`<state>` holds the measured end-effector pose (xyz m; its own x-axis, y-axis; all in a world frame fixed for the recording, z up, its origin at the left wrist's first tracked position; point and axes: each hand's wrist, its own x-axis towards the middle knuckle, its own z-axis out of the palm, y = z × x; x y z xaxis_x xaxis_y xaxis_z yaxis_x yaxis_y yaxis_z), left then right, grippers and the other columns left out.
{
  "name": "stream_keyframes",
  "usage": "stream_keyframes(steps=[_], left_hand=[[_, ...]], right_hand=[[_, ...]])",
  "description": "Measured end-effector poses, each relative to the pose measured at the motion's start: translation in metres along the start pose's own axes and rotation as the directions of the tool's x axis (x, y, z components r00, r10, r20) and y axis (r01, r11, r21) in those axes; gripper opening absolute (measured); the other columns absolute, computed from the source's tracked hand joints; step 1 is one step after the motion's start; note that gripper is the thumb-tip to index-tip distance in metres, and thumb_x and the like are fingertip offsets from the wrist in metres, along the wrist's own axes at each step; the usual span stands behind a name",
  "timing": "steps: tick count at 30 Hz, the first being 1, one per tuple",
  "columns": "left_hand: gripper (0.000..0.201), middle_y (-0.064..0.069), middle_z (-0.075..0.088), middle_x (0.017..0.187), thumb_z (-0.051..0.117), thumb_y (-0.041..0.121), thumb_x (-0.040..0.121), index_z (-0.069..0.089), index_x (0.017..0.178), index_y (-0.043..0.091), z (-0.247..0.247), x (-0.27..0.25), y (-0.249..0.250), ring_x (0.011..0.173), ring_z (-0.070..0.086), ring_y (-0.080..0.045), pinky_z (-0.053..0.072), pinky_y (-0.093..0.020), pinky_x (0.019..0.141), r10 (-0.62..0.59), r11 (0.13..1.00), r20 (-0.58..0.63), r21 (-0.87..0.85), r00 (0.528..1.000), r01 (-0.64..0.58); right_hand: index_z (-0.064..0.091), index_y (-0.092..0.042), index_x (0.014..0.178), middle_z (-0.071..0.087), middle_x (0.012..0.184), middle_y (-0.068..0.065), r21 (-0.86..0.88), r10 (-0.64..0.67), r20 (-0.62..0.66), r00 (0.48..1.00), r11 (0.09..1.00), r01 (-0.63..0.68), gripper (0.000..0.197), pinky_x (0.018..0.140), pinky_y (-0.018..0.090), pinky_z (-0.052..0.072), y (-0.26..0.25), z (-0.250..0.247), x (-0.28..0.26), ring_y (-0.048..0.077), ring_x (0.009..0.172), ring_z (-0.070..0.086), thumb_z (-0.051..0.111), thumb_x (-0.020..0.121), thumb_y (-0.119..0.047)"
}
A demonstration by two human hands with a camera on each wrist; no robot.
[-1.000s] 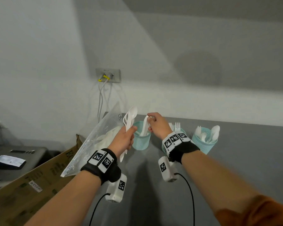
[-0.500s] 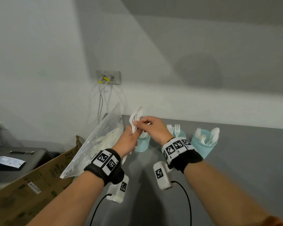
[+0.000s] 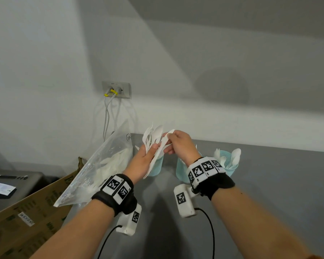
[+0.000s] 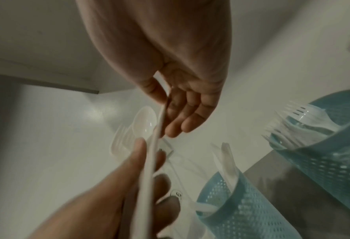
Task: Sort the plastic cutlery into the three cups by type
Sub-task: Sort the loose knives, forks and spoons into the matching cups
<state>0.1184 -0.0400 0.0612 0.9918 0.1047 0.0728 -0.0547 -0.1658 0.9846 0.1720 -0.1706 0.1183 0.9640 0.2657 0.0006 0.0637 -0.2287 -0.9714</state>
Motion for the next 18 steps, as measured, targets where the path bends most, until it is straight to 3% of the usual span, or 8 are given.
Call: stream_keyframes(steps=[3,7,9,12,15,18], left_hand=[[0.039,0.006,0.042,0.072,0.044,0.04,0.098,0.04,0.131,0.02,-0.002,0.0,-0.001,0.056,0.037,-0.009,0.035,-0.02,0.049,-0.04,0.999,-0.018,0.015,0.999,0.041],[0.032,0.015,0.041,0.059,0.045,0.037,0.098,0.041,0.128,0.026,-0.005,-0.001,-0.004,0.05,0.03,-0.008,0.031,-0.018,0.046,-0.013,0.999,0.03,0.054,0.999,0.011],[0.034,0.017,0.041,0.053,0.047,0.04,0.097,0.042,0.128,0.028,-0.005,0.002,-0.009,0.048,0.03,-0.007,0.03,-0.021,0.048,-0.018,0.998,0.041,0.061,0.999,0.015],[0.033,0.015,0.042,0.057,0.045,0.044,0.096,0.044,0.126,0.031,-0.005,0.002,-0.011,0.045,0.033,-0.005,0.031,-0.021,0.05,-0.015,0.998,0.036,0.069,0.999,0.012],[0.026,0.017,0.047,0.064,0.04,0.045,0.097,0.05,0.109,0.024,-0.003,0.0,-0.004,0.043,0.042,0.0,0.036,-0.017,0.054,0.023,0.989,0.011,0.144,1.0,-0.025],[0.025,0.016,0.048,0.067,0.04,0.038,0.099,0.051,0.114,0.021,-0.003,-0.002,-0.004,0.051,0.048,0.005,0.038,-0.014,0.061,0.073,0.98,0.004,0.186,0.997,-0.073]], right_hand=[[0.052,-0.011,0.098,0.065,0.072,0.008,0.072,-0.032,-0.118,0.992,0.997,0.04,0.021,0.058,0.028,0.05,-0.006,-0.014,0.004,0.021,0.06,0.062,0.032,0.098,-0.015],[0.056,-0.013,0.101,0.048,0.067,-0.001,-0.065,-0.092,-0.053,0.994,0.994,0.089,0.023,0.059,0.024,0.041,-0.013,-0.019,0.004,0.012,0.058,0.047,0.039,0.099,-0.029],[0.063,-0.012,0.102,0.057,0.078,-0.004,-0.121,-0.097,-0.011,0.995,0.988,0.095,0.027,0.065,0.023,0.04,-0.015,-0.014,0.005,0.009,0.067,0.052,0.052,0.094,-0.035],[0.07,-0.012,0.1,0.07,0.096,0.002,-0.115,-0.097,0.019,0.995,0.988,0.099,0.03,0.078,0.028,0.045,-0.014,-0.004,0.005,0.015,0.083,0.061,0.064,0.086,-0.038],[0.074,-0.012,0.089,0.072,0.089,0.009,-0.114,-0.106,-0.017,0.994,0.988,0.104,0.023,0.074,0.029,0.045,-0.014,0.001,0.005,0.016,0.078,0.059,0.068,0.084,-0.034],[0.074,-0.002,0.084,0.072,0.091,0.019,-0.166,-0.11,-0.057,0.992,0.981,0.099,0.029,0.068,0.029,0.043,-0.014,0.002,0.009,0.018,0.072,0.058,0.069,0.083,-0.031]])
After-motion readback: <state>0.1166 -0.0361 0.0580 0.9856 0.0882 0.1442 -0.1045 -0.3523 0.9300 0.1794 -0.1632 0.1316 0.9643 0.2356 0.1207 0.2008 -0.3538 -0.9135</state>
